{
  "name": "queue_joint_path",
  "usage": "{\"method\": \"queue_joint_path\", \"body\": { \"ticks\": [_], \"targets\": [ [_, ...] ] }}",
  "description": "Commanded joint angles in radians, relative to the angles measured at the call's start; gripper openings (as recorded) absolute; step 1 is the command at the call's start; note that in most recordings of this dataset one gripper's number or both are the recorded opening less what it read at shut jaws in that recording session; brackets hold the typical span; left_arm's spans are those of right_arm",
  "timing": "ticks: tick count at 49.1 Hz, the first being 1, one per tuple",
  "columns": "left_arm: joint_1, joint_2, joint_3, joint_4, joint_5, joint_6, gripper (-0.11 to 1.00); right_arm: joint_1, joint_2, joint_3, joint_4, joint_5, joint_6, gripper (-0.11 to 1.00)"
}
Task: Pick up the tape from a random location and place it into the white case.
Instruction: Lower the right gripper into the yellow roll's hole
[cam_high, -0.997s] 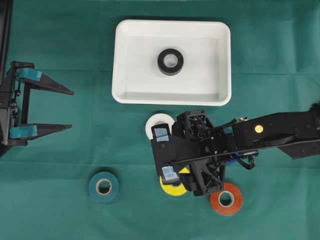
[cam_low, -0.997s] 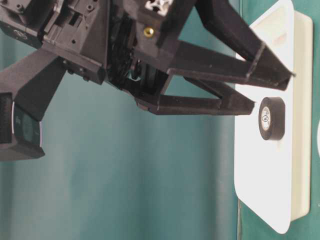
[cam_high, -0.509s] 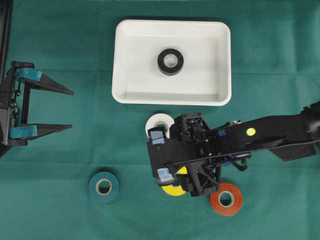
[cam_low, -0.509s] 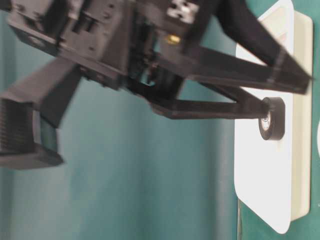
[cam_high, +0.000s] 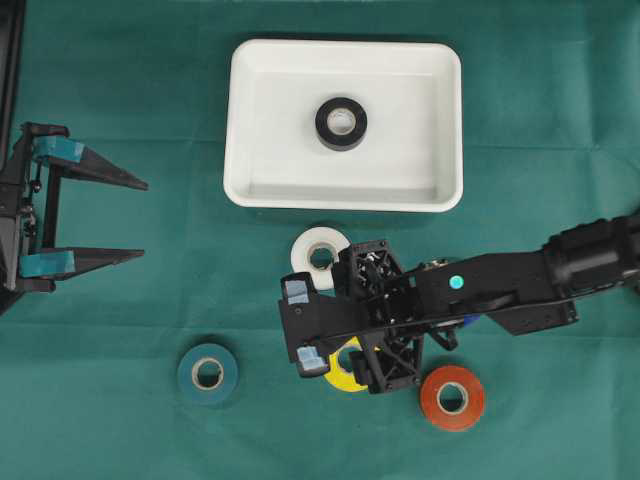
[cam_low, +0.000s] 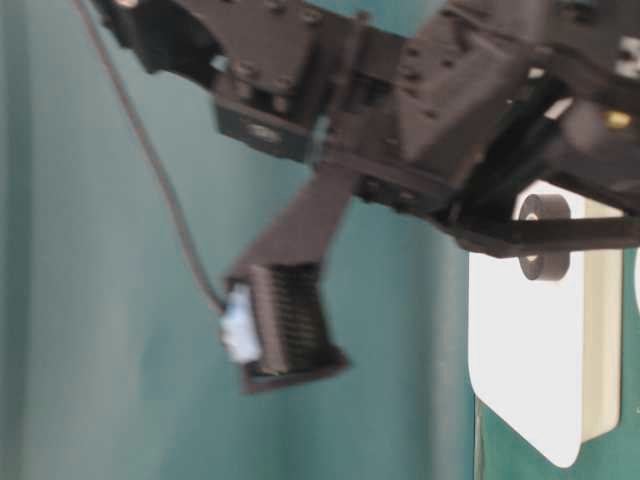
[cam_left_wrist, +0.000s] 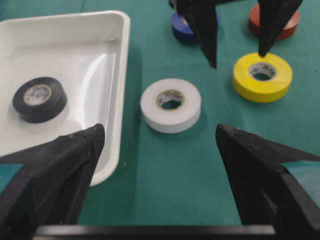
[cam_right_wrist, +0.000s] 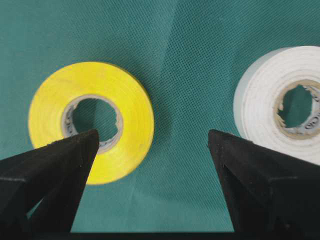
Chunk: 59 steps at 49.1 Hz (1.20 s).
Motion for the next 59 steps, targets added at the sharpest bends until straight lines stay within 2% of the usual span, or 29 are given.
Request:
{"method": "queue_joint_path", "body": {
  "ticks": [1, 22, 48, 53, 59],
  "targets": [
    [-0.002, 0.008, -0.012, -0.002, -0.003, -0.002, 0.97, 0.002, 0.000, -0.009, 0.002, -0.018, 0.008, 0.92],
    [-0.002, 0.008, -0.012, -0.002, -0.003, -0.002, 0.97, 0.002, 0.069, -0.008, 0.003, -0.067, 0.021, 0.92],
    [-0.002, 0.008, -0.012, 0.000, -0.003, -0.002, 0.97, 0.002, 0.072, -0.008, 0.002, -0.066, 0.021, 0.90],
    [-0.002, 0.008, -0.012, -0.002, -0.003, -0.002, 0.97, 0.002, 0.072, -0.008, 0.002, -0.067, 0.021, 0.82],
    [-0.002, 0.008, -0.012, -0.002, -0.003, -0.002, 0.97, 0.002, 0.072, -0.008, 0.002, -0.064, 0.021, 0.58]
  ]
}}
